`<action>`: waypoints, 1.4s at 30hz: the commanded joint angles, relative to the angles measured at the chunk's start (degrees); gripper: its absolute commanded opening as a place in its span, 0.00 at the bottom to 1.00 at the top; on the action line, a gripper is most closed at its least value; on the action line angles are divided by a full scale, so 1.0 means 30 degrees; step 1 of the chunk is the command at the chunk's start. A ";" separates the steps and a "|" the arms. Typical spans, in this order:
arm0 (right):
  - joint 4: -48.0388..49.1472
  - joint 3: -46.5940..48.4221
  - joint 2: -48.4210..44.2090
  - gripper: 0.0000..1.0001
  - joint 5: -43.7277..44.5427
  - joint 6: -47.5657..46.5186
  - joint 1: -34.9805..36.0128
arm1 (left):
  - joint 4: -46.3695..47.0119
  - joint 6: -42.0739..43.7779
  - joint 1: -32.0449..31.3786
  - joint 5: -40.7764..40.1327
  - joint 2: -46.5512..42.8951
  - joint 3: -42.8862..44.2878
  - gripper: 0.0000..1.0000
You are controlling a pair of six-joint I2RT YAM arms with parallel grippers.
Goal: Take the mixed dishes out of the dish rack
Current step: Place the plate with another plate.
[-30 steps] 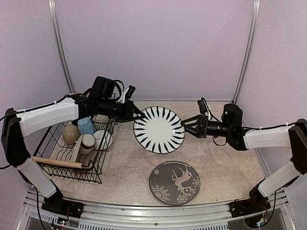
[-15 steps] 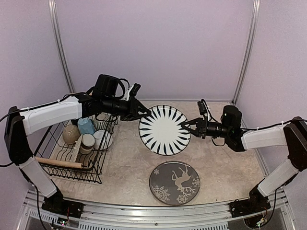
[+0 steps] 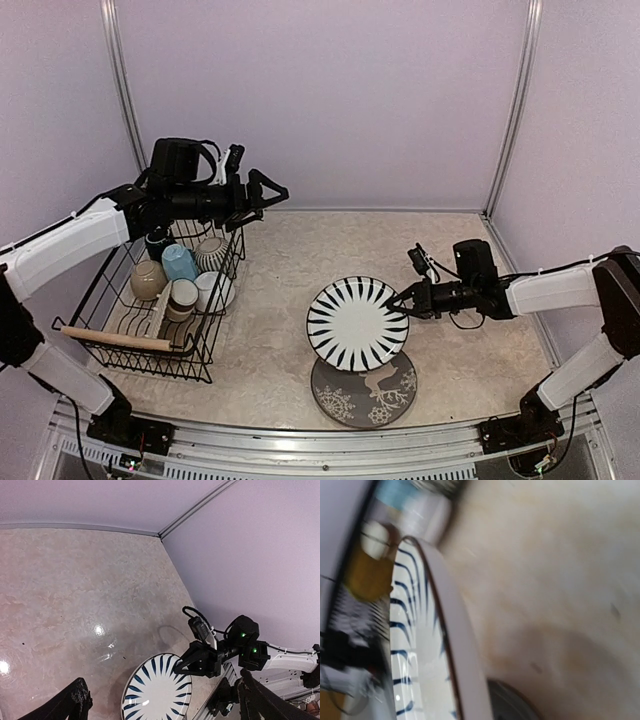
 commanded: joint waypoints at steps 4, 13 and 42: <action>-0.5292 0.0071 -0.0539 0.00 -0.1504 -0.4609 0.0341 | 0.3144 -0.2945 0.2855 -0.0148 -0.4011 -0.3675 0.99; -0.6794 0.0093 0.1175 0.00 -0.1457 -0.6121 0.1058 | -0.0299 -0.1934 0.3945 -0.2897 -0.7920 -0.4621 0.99; -1.1711 0.2284 -0.0545 0.81 0.5967 -0.8501 0.1886 | -2.1989 -0.1339 0.2703 -1.0860 -0.3232 -0.0529 0.80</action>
